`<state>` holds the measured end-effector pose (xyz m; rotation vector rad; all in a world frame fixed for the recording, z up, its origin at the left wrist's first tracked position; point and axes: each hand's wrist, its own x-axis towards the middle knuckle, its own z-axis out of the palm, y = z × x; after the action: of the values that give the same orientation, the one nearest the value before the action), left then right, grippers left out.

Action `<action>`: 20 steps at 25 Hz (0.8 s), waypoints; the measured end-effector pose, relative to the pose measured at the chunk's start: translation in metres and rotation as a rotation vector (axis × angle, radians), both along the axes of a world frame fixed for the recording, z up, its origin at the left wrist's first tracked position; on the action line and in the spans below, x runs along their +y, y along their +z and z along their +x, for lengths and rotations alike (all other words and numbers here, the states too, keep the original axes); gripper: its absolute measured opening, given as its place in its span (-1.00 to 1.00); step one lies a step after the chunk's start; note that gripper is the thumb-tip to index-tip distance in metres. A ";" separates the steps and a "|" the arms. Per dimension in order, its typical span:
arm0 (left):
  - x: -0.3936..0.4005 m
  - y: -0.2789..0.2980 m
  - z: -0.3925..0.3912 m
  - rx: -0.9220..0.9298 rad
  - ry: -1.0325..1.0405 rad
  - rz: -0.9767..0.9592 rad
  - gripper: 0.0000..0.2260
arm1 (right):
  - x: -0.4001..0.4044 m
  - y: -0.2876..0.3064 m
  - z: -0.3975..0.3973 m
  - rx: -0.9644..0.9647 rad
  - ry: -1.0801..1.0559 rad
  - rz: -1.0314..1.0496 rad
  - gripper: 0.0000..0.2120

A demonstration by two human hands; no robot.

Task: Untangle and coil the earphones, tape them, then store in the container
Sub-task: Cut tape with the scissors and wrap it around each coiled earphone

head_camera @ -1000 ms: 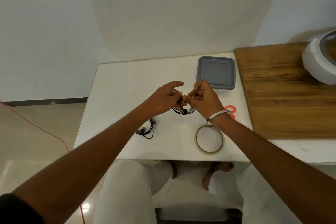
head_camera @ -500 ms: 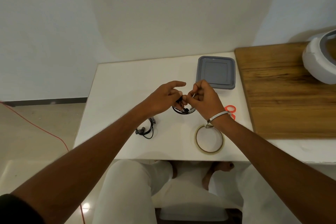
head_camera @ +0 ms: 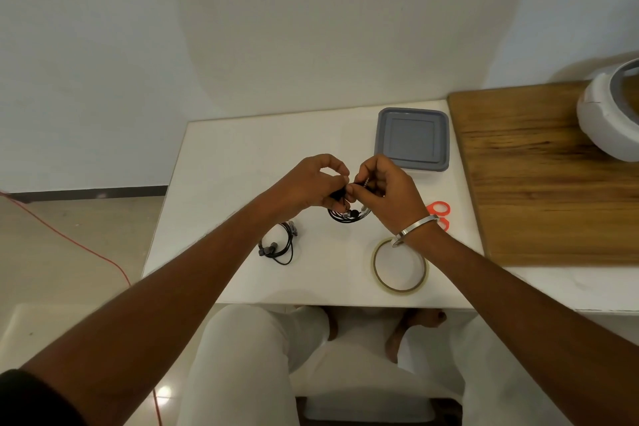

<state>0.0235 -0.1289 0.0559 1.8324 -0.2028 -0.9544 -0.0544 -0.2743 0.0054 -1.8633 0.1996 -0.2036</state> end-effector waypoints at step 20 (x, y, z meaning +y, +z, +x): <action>0.014 0.000 0.006 -0.161 -0.211 0.132 -0.85 | -0.001 -0.002 0.003 0.070 0.010 0.017 -0.80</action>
<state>0.0299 -0.1153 0.0562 2.0410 -0.4496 -0.9839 -0.0510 -0.2753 0.0039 -1.8556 0.2388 -0.1295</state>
